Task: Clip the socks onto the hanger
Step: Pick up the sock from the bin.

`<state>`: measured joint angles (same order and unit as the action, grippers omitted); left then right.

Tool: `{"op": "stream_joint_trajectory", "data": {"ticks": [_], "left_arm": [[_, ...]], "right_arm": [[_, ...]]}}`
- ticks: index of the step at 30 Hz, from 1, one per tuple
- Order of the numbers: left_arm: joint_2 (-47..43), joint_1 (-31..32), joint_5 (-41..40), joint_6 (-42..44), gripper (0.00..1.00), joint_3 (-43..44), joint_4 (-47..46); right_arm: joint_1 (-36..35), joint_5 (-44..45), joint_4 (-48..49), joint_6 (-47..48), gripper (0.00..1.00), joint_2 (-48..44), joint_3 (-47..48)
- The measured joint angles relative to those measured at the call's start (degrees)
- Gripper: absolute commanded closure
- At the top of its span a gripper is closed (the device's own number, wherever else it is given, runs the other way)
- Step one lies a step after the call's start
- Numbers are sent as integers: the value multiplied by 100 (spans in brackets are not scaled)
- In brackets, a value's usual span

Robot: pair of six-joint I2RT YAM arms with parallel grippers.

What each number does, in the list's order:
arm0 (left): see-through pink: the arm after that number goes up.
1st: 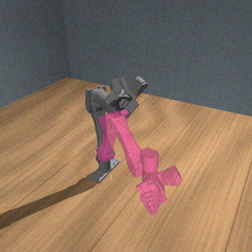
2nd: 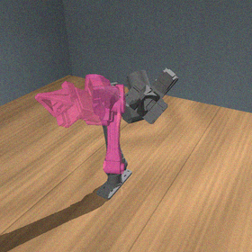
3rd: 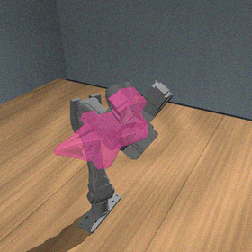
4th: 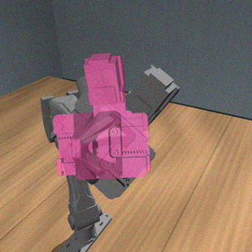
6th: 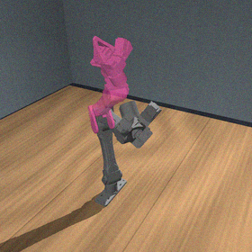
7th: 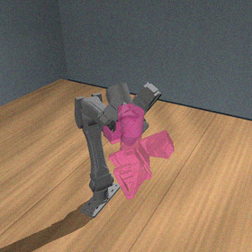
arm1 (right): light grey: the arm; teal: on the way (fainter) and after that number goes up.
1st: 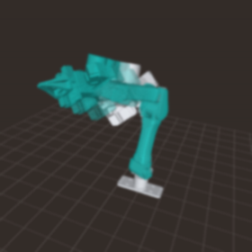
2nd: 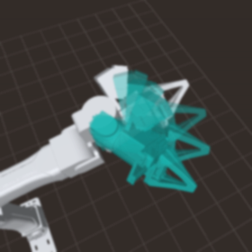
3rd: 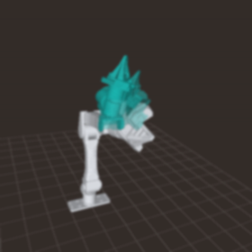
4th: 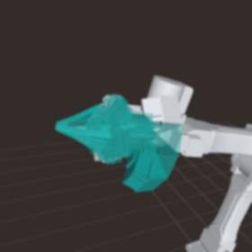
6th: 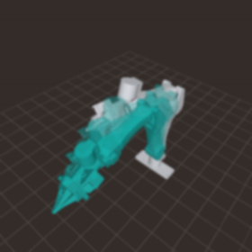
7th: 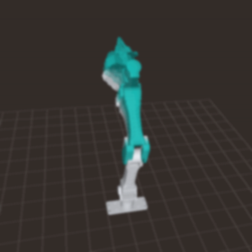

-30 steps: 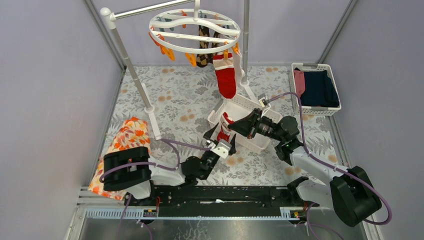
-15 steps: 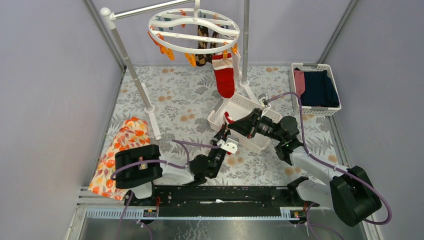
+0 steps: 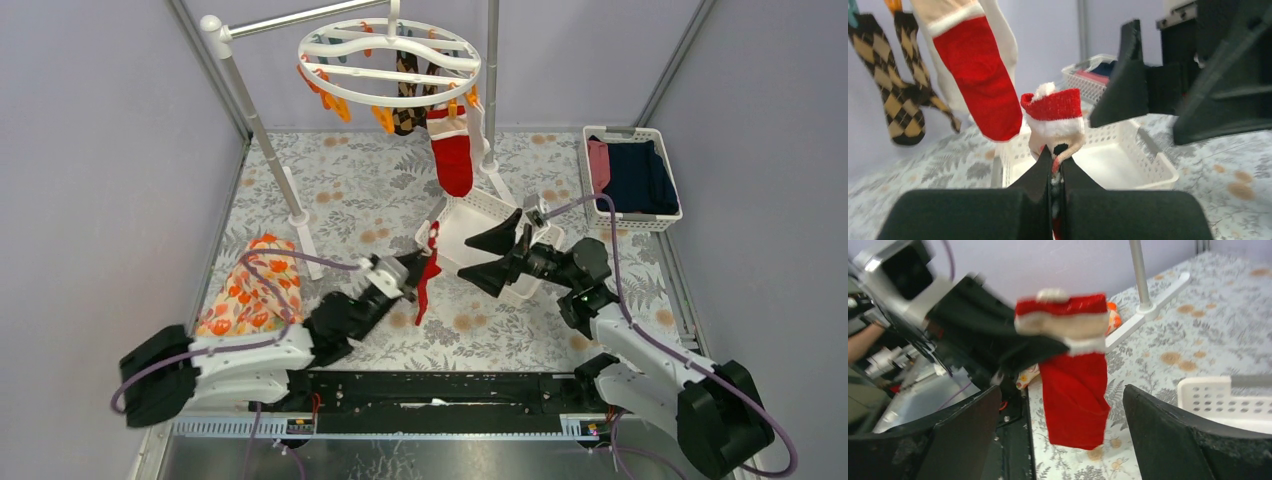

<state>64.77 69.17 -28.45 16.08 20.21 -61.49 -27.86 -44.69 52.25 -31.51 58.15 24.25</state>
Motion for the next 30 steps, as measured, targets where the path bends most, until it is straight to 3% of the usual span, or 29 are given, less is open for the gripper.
{"op": "stream_joint_trajectory", "data": {"ticks": [3,6,9,13,19,26,30], "left_arm": [[-1119,-1180,2000,-942,100,-184,765],[-1576,-2214,3989,-1676,100,-284,1099],[-1338,-2857,5886,-2389,100,-286,901],[-149,-3121,7893,-3641,100,-240,-238],[1198,-3178,9162,-5195,100,9,-1738],[1023,-3388,9304,-5604,100,28,-2369],[973,-3445,9202,-5641,100,20,-2468]], "right_arm": [[0,-81,85,514,0,-483,-170],[0,-153,409,872,0,-833,-507],[-2,-339,841,984,0,-734,-693],[-2,-726,1790,688,0,-63,-741],[-7,-1091,2673,177,10,529,-763],[-118,-1309,2669,133,19,546,-697],[-330,-1355,2435,271,33,566,-575]]}}
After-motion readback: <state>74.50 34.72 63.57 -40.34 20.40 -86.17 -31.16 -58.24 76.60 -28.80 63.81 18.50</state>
